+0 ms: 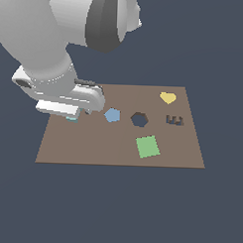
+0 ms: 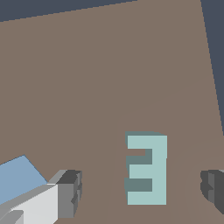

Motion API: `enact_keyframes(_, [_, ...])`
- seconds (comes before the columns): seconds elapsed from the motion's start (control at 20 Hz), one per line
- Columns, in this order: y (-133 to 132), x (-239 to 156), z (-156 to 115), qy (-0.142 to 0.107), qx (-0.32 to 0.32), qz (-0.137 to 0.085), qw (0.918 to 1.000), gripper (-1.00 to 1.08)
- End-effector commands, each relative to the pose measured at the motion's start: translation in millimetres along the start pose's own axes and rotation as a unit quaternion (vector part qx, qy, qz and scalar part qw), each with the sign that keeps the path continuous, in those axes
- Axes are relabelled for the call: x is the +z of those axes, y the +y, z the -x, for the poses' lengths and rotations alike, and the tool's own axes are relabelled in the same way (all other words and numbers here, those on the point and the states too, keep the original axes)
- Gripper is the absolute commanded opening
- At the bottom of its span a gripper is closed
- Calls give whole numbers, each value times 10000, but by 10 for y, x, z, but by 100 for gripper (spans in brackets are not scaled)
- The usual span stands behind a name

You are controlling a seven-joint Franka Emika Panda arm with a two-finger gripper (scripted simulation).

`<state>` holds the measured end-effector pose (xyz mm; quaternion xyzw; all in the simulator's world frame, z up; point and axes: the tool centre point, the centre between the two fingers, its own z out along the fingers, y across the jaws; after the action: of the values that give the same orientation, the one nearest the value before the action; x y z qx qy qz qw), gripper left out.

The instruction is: Insert a designated object into the corresponding slot on a board.

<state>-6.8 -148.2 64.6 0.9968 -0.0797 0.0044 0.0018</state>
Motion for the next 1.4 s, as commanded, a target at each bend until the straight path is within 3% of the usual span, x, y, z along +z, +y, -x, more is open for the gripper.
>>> enact_keyframes(0.0, [64,106,13,-30,44,-11,10000,100])
enact_keyframes(1.0, [89,348,17,-46,63,-15,10000,100])
enact_keyframes(1.05, [89,348,17,-46,63,-15,10000,-100])
enact_keyframes(1.35, [89,348,17,-46,63,-15,10000,-100])
